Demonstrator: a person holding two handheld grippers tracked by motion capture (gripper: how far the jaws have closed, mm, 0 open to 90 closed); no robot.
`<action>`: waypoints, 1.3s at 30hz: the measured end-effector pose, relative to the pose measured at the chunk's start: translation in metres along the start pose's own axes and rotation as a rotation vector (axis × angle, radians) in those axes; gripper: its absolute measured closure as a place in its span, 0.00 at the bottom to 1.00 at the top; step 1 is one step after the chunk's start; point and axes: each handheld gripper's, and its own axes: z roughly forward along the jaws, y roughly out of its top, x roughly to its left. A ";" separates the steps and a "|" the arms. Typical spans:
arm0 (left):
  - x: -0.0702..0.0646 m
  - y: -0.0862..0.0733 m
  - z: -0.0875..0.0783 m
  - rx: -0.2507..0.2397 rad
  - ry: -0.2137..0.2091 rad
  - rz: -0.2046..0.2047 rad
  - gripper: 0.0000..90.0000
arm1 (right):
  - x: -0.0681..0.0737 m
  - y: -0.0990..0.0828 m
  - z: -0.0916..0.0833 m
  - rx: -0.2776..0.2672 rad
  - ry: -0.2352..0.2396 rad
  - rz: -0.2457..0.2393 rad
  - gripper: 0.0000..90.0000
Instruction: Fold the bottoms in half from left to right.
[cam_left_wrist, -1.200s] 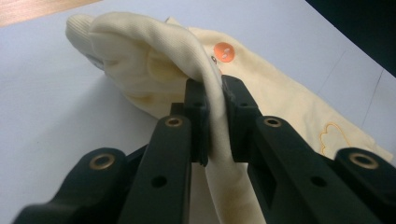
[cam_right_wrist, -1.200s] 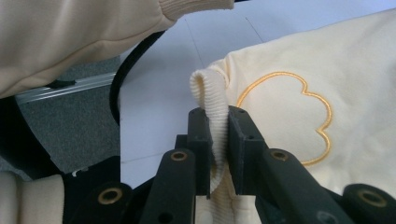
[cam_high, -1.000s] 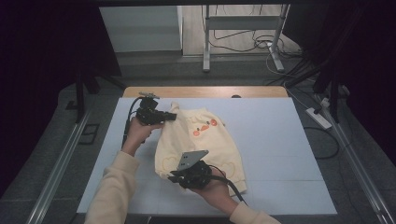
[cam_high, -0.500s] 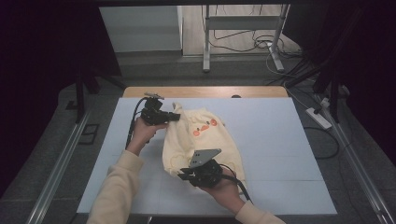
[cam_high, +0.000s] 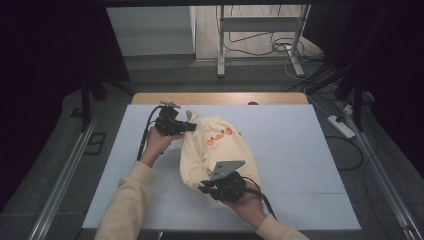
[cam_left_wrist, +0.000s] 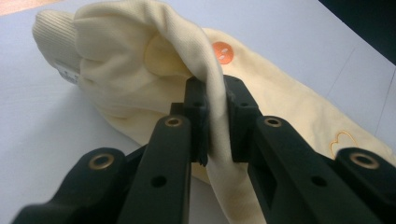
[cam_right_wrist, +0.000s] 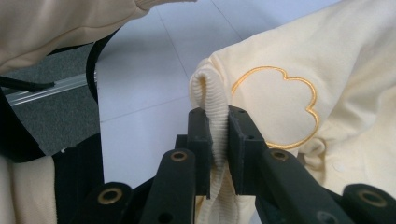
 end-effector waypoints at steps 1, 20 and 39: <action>0.000 0.000 0.000 -0.001 -0.001 -0.001 0.90 | 0.000 -0.001 -0.001 0.000 -0.002 0.001 0.88; -0.009 0.003 0.008 -0.018 -0.011 0.023 0.89 | -0.004 -0.011 -0.020 -0.006 -0.024 0.024 0.89; -0.019 0.004 0.023 0.001 -0.019 0.048 0.89 | -0.009 -0.028 -0.041 -0.005 -0.058 0.052 0.89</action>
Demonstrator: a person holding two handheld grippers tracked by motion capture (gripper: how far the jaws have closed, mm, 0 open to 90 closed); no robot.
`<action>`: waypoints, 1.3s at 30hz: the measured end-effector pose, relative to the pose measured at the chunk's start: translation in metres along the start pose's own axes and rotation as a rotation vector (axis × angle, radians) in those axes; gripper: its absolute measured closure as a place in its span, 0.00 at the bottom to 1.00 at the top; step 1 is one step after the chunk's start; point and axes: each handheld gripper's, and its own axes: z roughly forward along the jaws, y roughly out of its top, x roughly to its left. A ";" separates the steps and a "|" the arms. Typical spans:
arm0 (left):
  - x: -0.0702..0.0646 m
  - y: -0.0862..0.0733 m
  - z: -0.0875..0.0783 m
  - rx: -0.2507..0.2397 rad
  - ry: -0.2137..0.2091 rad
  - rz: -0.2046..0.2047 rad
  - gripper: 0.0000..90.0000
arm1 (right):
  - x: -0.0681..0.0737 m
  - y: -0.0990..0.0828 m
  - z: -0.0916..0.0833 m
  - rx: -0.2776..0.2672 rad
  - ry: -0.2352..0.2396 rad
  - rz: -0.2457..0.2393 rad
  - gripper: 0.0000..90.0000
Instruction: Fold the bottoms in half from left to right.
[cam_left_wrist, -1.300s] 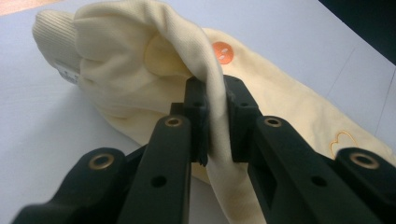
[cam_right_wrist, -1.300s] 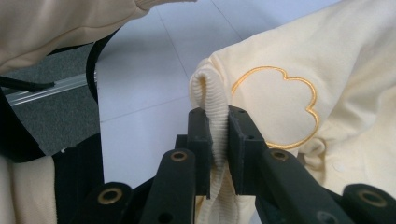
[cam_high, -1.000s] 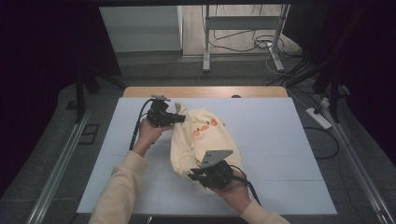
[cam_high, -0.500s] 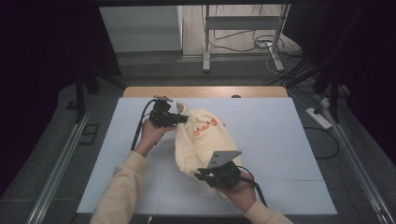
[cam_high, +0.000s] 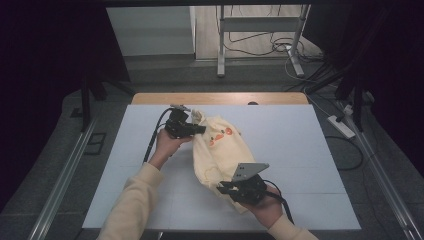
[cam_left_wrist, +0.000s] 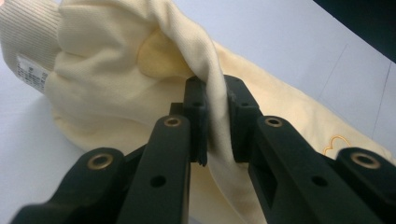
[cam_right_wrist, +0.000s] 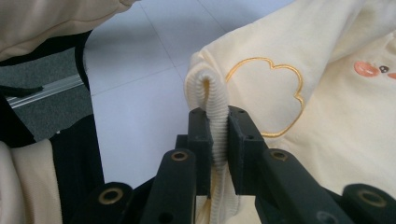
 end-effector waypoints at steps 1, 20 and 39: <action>0.000 0.000 0.000 0.003 -0.001 0.001 0.89 | 0.000 -0.001 0.000 0.000 -0.001 0.004 0.89; -0.007 0.001 0.010 0.001 0.008 0.017 0.89 | -0.003 -0.014 -0.010 0.019 -0.022 0.017 0.90; -0.011 0.003 0.014 -0.030 0.000 0.016 0.89 | -0.007 -0.023 -0.024 0.010 -0.038 0.039 0.92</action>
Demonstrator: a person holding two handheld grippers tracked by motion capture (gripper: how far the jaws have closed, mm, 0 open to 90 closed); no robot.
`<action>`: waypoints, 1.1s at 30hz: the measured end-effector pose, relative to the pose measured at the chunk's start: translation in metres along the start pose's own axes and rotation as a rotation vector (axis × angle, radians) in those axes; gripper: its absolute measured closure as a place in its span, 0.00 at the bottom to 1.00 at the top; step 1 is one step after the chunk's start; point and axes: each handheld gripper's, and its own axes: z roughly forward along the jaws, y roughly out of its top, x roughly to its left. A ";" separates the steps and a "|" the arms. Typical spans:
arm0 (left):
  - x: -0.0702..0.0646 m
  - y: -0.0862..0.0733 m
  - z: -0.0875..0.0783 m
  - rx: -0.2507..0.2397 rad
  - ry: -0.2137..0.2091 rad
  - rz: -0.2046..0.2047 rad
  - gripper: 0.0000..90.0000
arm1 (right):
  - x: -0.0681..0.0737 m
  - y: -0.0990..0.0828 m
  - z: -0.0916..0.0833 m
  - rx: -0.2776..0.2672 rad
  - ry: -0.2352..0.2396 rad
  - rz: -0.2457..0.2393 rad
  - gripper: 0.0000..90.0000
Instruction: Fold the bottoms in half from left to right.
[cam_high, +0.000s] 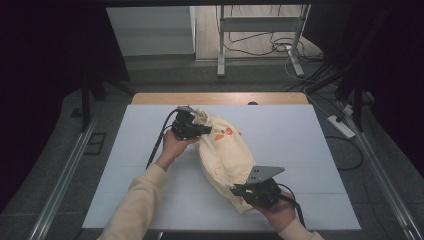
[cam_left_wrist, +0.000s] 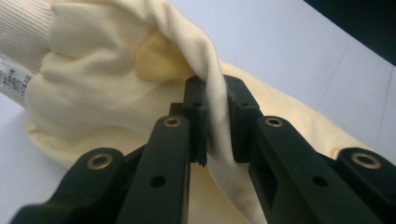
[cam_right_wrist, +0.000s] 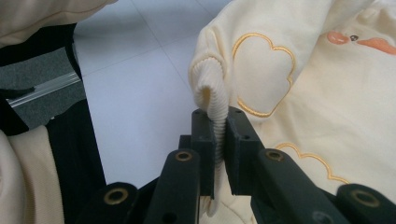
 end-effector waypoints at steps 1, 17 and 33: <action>0.000 0.000 0.000 -0.002 -0.001 0.001 0.89 | 0.000 -0.001 -0.001 -0.003 -0.001 0.004 0.92; -0.010 0.010 0.008 0.021 0.003 0.011 0.89 | -0.007 -0.011 -0.017 -0.017 -0.025 0.043 0.92; -0.014 0.019 0.036 0.058 0.007 -0.018 0.89 | -0.014 -0.022 -0.022 -0.007 -0.035 0.071 0.92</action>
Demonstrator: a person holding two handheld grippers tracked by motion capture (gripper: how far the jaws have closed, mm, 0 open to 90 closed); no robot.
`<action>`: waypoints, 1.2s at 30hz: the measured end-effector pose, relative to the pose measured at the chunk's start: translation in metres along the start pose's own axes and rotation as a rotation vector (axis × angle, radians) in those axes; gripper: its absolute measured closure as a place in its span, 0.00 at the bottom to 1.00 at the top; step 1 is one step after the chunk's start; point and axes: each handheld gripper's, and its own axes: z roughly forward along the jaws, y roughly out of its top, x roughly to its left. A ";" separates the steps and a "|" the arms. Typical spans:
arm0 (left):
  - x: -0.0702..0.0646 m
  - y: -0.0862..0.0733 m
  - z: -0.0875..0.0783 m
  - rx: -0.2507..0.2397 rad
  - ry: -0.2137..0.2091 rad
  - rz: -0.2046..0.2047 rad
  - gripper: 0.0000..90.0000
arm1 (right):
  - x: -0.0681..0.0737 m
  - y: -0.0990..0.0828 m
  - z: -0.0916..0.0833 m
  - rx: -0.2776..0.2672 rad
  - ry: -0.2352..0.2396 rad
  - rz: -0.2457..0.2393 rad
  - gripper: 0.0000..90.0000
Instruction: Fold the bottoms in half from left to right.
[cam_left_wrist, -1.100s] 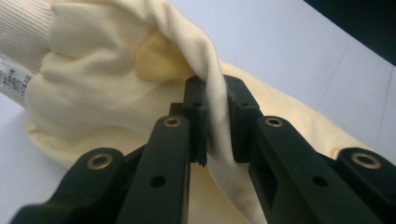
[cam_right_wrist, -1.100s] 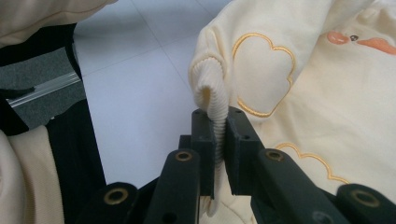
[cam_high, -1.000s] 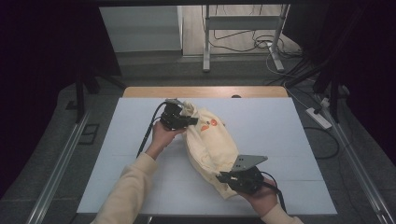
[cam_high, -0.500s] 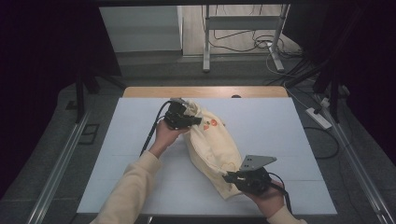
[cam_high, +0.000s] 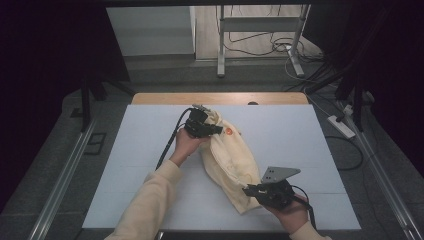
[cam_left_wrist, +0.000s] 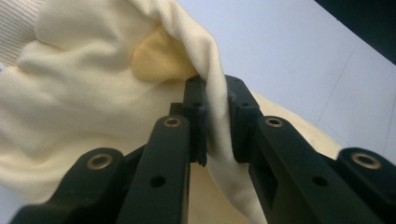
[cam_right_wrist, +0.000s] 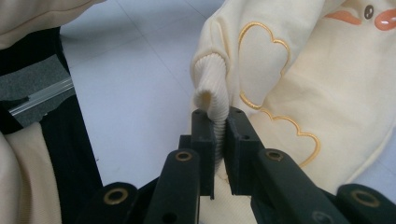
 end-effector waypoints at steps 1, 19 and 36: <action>0.000 0.000 0.001 0.002 0.001 0.000 0.89 | 0.000 -0.001 0.000 0.002 0.000 0.004 0.92; -0.002 0.004 0.032 0.056 0.016 -0.015 0.89 | -0.009 -0.010 -0.001 0.030 -0.017 0.030 0.92; -0.003 0.006 0.054 0.101 0.035 -0.023 0.89 | -0.014 -0.017 0.000 0.059 -0.027 0.045 0.91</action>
